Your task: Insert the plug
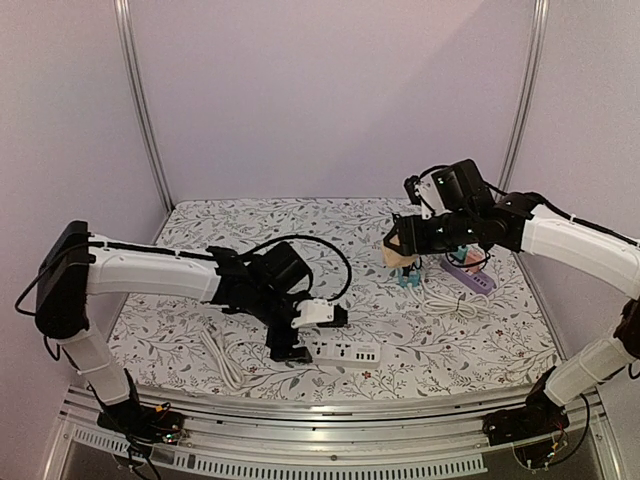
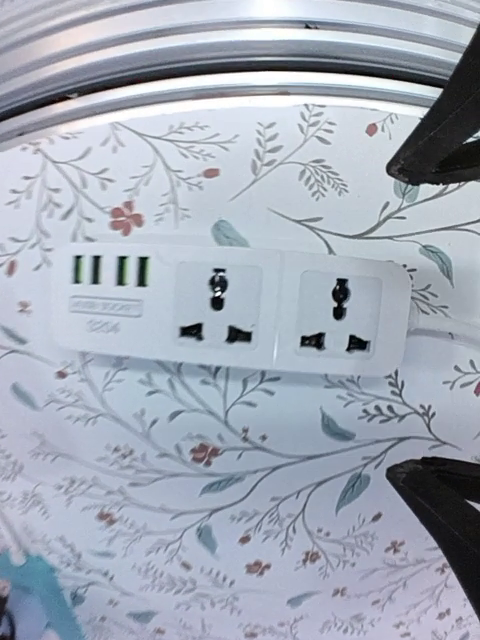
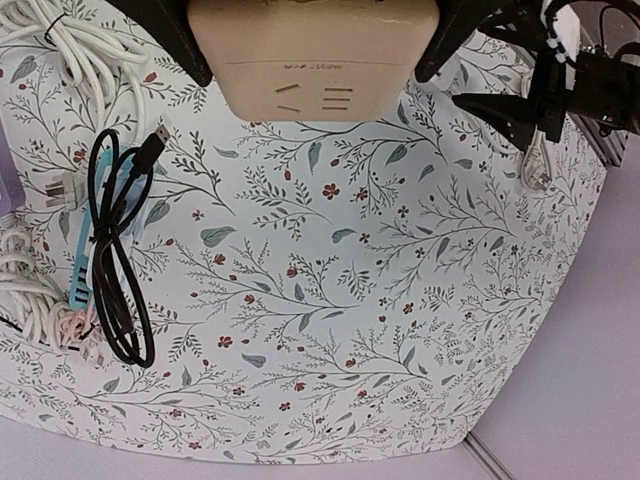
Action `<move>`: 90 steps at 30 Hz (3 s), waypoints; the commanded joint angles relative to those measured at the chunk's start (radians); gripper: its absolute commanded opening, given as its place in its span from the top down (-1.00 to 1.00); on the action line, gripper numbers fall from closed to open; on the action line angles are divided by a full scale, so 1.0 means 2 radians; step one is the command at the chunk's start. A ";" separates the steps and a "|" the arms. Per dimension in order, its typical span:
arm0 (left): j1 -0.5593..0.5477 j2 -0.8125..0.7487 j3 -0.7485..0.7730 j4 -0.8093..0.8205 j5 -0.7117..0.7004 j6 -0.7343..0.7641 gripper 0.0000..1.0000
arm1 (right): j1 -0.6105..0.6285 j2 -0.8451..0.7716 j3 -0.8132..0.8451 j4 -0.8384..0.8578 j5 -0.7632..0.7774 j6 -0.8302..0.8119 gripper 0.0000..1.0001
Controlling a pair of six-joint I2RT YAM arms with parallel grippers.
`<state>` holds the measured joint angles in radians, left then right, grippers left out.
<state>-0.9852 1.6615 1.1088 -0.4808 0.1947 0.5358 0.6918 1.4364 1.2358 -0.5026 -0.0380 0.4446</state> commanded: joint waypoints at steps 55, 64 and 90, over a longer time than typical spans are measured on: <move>0.012 -0.128 -0.131 0.136 -0.285 -0.300 -0.99 | 0.207 0.115 0.041 -0.102 0.187 0.156 1.00; 0.016 -0.132 -0.146 0.138 -0.288 -0.279 -0.99 | 0.208 0.146 0.038 -0.113 0.200 0.169 1.00; 0.018 -0.122 -0.140 0.138 -0.290 -0.269 -0.99 | 0.186 0.185 0.018 -0.094 0.184 0.159 1.00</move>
<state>-0.9619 1.4067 0.8276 -0.2127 -0.3756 -0.0097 1.0794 1.7840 1.2823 -0.7063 0.3313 0.7696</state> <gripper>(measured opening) 0.995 0.594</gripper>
